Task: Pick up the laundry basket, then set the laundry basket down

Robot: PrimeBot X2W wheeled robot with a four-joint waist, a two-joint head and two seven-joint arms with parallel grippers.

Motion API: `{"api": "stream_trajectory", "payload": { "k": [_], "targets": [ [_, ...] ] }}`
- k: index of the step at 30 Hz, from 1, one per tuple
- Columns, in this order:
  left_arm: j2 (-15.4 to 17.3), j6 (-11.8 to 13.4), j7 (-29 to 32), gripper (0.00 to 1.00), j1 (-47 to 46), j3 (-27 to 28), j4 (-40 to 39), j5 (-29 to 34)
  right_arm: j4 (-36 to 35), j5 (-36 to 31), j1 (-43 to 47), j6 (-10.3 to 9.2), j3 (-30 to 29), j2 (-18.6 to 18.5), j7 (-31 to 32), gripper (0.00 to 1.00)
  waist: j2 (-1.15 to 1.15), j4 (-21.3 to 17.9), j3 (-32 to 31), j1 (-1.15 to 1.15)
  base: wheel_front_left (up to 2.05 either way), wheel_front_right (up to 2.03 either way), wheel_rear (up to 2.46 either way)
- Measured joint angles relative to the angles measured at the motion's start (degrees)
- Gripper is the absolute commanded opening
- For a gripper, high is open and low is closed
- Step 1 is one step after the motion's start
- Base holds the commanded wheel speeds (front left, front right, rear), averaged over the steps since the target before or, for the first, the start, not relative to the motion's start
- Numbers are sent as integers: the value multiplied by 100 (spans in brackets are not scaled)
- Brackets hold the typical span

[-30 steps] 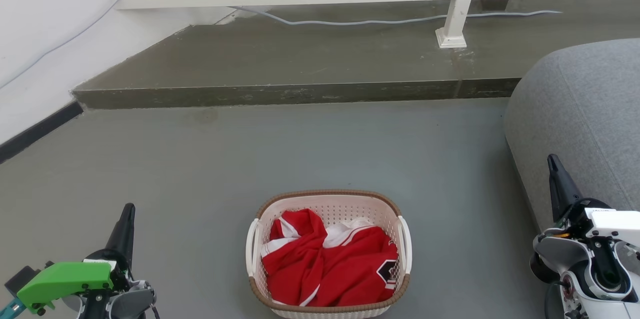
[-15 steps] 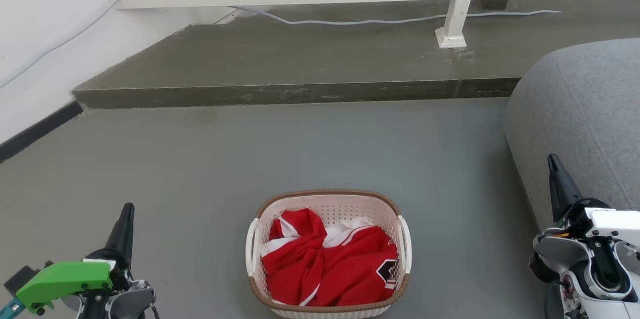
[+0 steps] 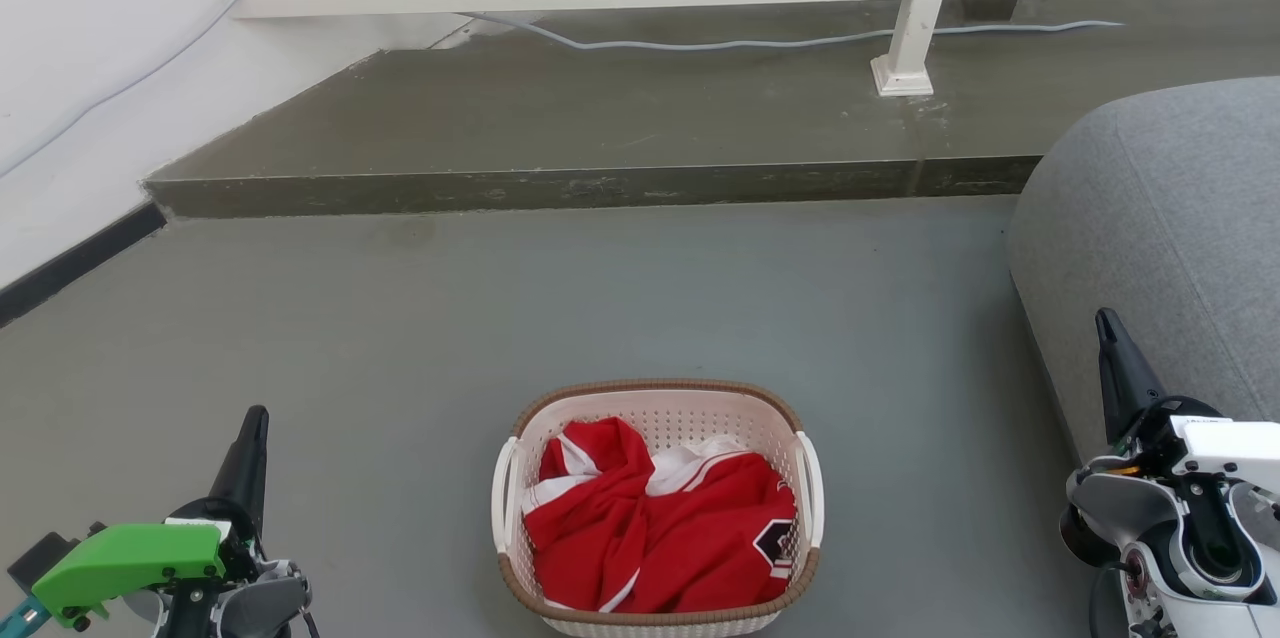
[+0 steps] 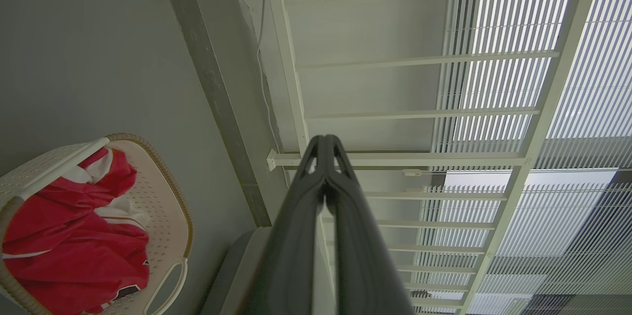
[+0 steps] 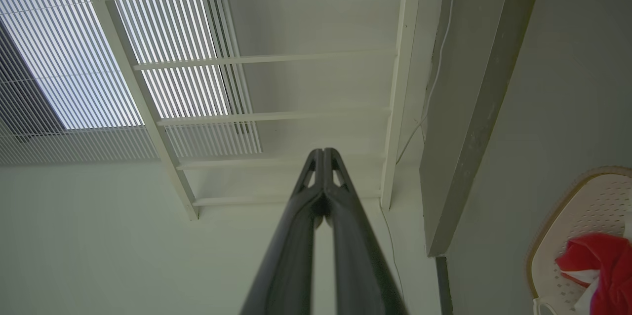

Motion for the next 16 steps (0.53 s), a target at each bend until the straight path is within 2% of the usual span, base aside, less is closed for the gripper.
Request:
{"api": "stream_trajectory", "payload": {
  "k": [16],
  "targets": [
    [-5,0,0,0,0,7,-4,0,-2,-1,0,0,-9,10,0,0,0,0,0,0,0,0,0]
  ]
}}
